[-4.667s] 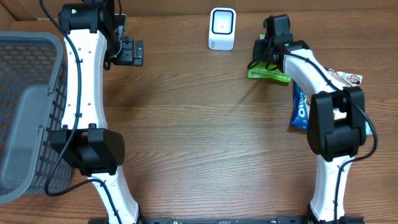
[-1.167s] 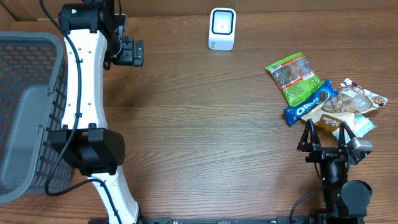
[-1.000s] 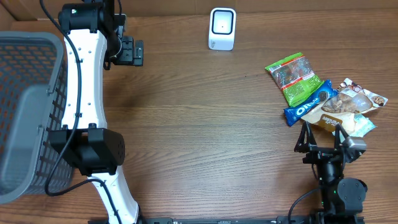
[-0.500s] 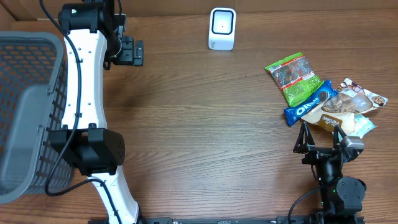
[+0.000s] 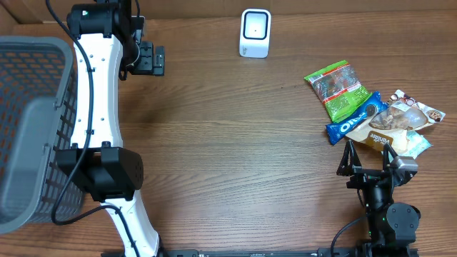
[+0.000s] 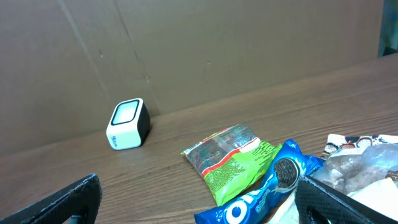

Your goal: Scan the item barcode

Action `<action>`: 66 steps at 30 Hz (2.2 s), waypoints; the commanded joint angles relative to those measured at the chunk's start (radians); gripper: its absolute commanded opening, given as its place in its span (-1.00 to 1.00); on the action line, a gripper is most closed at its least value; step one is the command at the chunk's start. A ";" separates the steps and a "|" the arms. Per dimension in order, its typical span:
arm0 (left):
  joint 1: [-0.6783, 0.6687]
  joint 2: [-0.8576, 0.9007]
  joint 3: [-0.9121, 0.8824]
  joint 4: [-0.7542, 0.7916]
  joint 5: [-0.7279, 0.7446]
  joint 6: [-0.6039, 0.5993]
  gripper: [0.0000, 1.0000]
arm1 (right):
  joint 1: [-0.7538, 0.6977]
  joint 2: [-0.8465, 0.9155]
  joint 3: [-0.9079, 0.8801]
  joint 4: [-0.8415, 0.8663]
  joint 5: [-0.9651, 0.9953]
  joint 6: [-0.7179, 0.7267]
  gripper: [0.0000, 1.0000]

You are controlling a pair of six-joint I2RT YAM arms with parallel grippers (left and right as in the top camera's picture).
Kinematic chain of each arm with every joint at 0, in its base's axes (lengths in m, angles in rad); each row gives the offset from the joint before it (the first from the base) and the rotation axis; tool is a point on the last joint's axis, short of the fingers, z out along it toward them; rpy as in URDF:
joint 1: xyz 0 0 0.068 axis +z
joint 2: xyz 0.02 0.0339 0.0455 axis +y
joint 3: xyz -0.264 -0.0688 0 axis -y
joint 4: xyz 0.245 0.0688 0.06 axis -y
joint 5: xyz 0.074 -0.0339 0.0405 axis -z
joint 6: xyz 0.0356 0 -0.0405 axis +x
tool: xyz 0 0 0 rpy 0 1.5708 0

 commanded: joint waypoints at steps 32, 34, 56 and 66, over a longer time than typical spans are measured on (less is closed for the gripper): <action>0.042 -0.983 -1.106 0.921 0.157 0.019 1.00 | -0.001 -0.012 -0.011 0.007 -0.005 -0.004 1.00; 0.042 -1.145 -1.304 1.012 0.156 0.019 0.99 | -0.001 -0.012 -0.011 0.007 -0.005 -0.004 1.00; 0.039 -2.071 -2.240 1.497 0.154 0.126 0.99 | -0.001 -0.012 -0.011 0.007 -0.005 -0.004 1.00; 0.039 -2.096 -2.295 1.442 0.149 0.250 0.99 | -0.001 -0.012 -0.011 0.007 -0.005 -0.004 1.00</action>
